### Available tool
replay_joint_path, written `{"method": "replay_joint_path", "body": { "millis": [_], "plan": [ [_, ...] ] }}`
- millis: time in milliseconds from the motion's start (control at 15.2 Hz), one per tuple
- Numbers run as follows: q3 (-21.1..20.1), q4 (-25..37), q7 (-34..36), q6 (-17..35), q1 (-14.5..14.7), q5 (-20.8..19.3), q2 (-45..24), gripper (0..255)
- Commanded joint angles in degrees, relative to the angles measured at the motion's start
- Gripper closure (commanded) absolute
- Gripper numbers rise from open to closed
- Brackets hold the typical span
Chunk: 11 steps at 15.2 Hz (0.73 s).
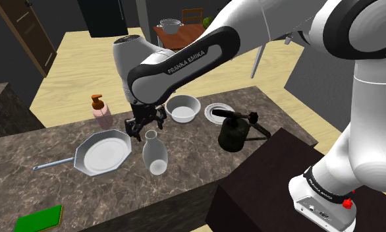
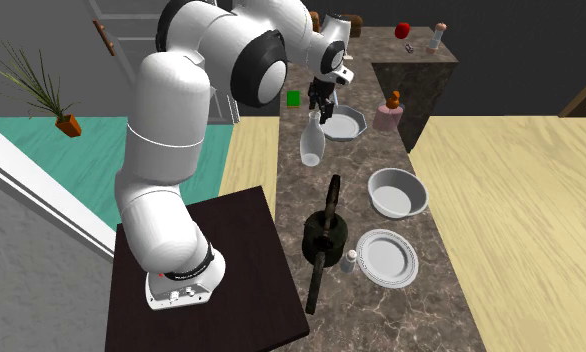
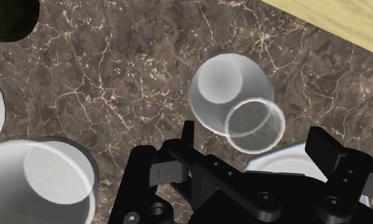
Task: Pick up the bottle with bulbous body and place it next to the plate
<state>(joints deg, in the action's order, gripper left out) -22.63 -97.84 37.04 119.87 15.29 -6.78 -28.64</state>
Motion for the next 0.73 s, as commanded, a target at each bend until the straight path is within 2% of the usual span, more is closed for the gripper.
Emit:
{"method": "replay_joint_path", "body": {
  "millis": [0,594,660],
  "plan": [
    [0.14,-0.69,0.21,1.32,0.16,-0.28,-0.64,0],
    [0.27,-1.17,0.35,2.31,0.27,-0.5,-1.17,0],
    [0.27,-1.17,0.35,2.31,0.27,-0.5,-1.17,255]
  ]
}}
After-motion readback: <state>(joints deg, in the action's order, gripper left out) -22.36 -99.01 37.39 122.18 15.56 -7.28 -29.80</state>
